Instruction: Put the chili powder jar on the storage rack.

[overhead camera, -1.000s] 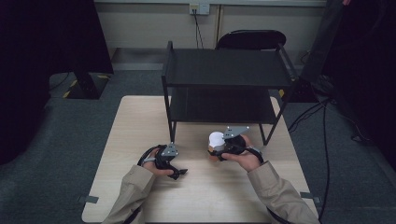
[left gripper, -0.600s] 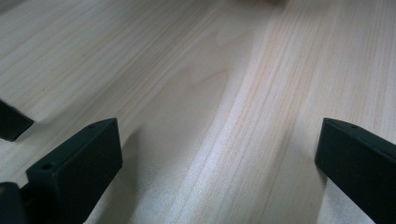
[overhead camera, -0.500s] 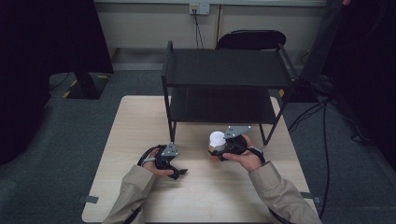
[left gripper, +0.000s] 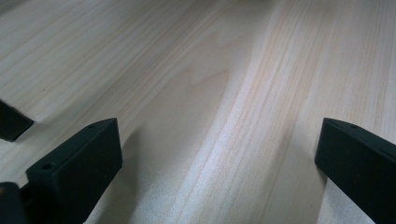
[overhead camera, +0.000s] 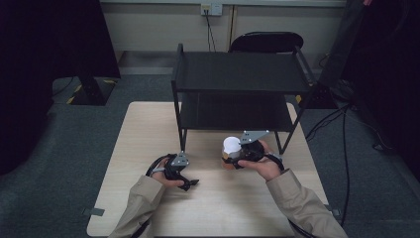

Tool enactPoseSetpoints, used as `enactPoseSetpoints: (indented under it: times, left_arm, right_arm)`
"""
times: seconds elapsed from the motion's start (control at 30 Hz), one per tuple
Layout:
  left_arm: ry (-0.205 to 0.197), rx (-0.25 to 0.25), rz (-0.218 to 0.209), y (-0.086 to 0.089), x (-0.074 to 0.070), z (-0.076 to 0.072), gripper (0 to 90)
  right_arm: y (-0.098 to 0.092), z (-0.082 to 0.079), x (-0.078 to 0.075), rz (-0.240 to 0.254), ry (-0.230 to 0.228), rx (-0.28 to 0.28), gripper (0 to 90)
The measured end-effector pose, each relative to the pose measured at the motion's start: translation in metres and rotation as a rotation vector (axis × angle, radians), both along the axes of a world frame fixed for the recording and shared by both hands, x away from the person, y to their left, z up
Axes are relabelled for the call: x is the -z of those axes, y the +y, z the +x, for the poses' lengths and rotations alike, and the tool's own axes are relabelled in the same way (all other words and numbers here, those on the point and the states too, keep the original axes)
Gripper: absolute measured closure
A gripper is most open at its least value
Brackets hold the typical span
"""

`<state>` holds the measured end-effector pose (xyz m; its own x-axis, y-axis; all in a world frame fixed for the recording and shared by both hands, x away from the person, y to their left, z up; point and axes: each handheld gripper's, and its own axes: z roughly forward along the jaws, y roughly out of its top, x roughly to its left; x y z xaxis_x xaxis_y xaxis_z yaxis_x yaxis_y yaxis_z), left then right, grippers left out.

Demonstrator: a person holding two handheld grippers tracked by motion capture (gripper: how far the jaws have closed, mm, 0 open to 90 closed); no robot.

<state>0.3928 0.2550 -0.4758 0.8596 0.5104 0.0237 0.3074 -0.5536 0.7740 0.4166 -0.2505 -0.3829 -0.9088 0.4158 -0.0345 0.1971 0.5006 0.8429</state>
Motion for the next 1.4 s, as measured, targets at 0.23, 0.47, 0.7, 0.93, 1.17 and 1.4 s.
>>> enactPoseSetpoints:
  times: [0.23, 0.47, 0.7, 0.93, 1.17, 1.4]
  left_arm:
    - [0.0, 0.001, -0.001, 0.0, 0.0, 0.0, 0.0]
    - [-0.001, -0.001, -0.001, 0.0, 0.0, 0.0, 0.0]
    - [-0.001, -0.004, -0.001, 0.0, 0.0, -0.001, 0.0]
    - [-0.001, -0.003, 0.0, 0.0, 0.0, 0.0, 0.0]
    - [-0.001, -0.003, 0.0, -0.001, 0.0, 0.0, 0.0]
    - [-0.001, -0.003, 0.0, -0.001, 0.0, 0.0, 0.0]
  right_arm:
    - [-0.004, 0.0, -0.01, 0.015, -0.003, 0.001, 30.6]
    - [-0.007, 0.001, -0.024, 0.014, -0.005, 0.012, 30.6]
    - [-0.013, 0.001, -0.039, 0.029, -0.017, 0.024, 30.6]
    - [-0.017, 0.002, -0.055, 0.044, -0.026, 0.034, 30.7]
    - [-0.017, 0.004, -0.067, 0.027, -0.044, 0.051, 30.6]
    - [-0.019, 0.009, -0.075, 0.036, -0.047, 0.071, 30.7]
